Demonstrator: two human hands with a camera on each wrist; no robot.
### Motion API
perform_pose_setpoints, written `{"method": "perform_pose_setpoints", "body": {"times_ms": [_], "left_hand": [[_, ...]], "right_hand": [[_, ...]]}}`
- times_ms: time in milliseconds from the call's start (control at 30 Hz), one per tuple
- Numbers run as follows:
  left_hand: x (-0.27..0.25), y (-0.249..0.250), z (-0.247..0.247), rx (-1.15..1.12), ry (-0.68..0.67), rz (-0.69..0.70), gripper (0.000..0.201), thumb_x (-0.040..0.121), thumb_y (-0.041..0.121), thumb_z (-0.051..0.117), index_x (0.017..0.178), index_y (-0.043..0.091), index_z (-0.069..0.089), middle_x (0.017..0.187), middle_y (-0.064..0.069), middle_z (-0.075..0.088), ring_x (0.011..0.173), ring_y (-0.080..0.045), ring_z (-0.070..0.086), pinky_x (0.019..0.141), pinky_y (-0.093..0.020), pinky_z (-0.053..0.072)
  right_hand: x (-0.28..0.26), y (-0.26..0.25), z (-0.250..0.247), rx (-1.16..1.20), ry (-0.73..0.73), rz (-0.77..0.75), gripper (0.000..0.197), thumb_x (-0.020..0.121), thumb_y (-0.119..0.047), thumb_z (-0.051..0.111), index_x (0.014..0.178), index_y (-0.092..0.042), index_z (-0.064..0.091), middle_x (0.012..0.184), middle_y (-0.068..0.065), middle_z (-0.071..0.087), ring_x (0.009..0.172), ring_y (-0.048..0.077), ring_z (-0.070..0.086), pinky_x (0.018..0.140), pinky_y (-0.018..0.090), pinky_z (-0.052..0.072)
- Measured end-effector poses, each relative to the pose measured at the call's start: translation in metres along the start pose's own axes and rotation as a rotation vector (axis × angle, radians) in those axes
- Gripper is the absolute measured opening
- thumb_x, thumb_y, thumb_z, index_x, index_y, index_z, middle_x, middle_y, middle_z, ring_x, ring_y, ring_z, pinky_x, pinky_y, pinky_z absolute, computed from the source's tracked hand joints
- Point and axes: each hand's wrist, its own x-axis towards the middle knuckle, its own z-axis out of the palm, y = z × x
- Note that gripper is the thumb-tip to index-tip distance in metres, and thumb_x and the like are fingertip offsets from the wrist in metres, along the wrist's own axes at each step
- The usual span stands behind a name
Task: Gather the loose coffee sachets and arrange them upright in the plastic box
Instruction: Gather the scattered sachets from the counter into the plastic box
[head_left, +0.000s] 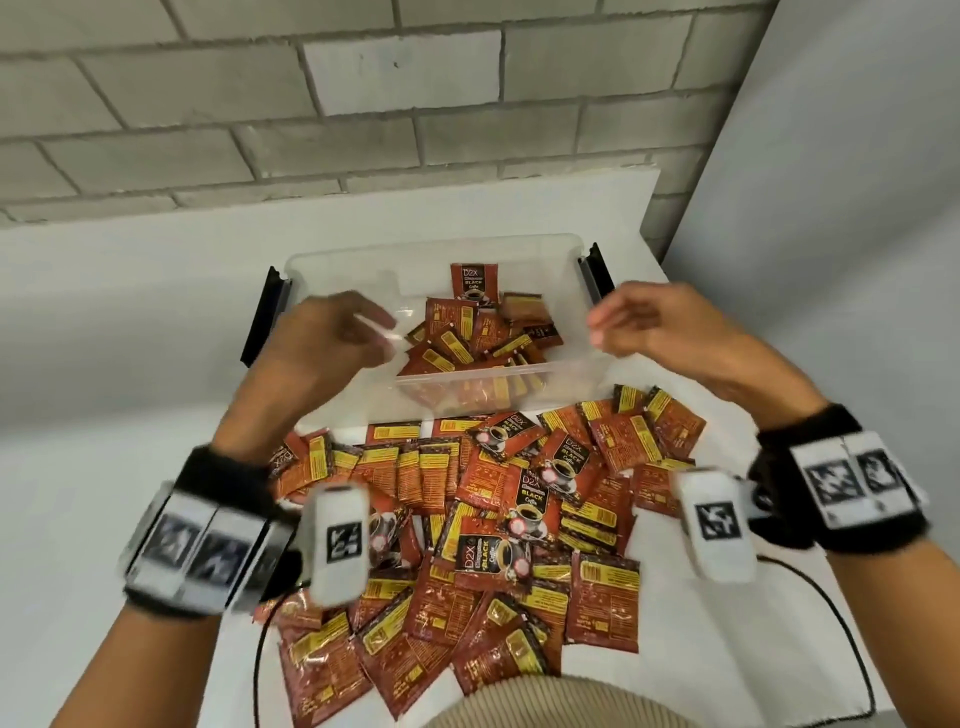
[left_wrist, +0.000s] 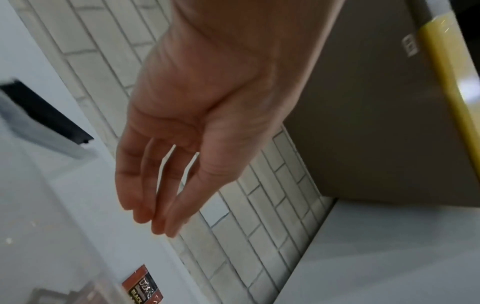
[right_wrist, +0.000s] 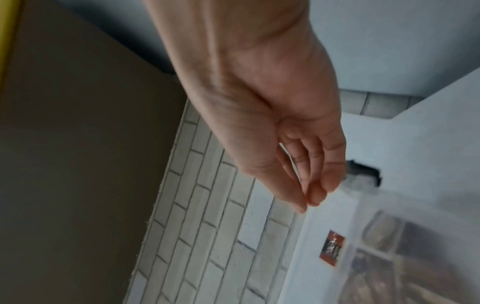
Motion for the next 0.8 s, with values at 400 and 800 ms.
{"method": "perform_pose_setpoints", "body": {"times_ms": [400, 800], "left_hand": [[-0.06, -0.125, 0.011, 0.227, 0.093, -0.389, 0.049, 0.085, 0.018, 0.071, 0.131, 0.013, 0.054, 0.128, -0.02, 0.057, 0.114, -0.04, 0.052, 0.098, -0.046, 0.038], [-0.043, -0.158, 0.01, 0.291, 0.08, -0.533, 0.065, 0.078, 0.031, 0.078, 0.135, 0.011, 0.052, 0.128, -0.023, 0.047, 0.126, -0.044, 0.033, 0.104, -0.047, 0.029]], "right_hand": [[-0.035, 0.114, 0.016, -0.366, 0.144, 0.409, 0.075, 0.072, -0.045, 0.078, 0.134, -0.019, 0.044, 0.133, 0.014, 0.041, 0.126, 0.033, 0.039, 0.101, 0.046, 0.04], [-0.022, 0.125, 0.014, -0.245, 0.21, 0.448, 0.055, 0.07, -0.035, 0.082, 0.105, -0.019, 0.042, 0.106, 0.006, 0.058, 0.119, 0.03, 0.045, 0.098, 0.049, 0.04]]}}
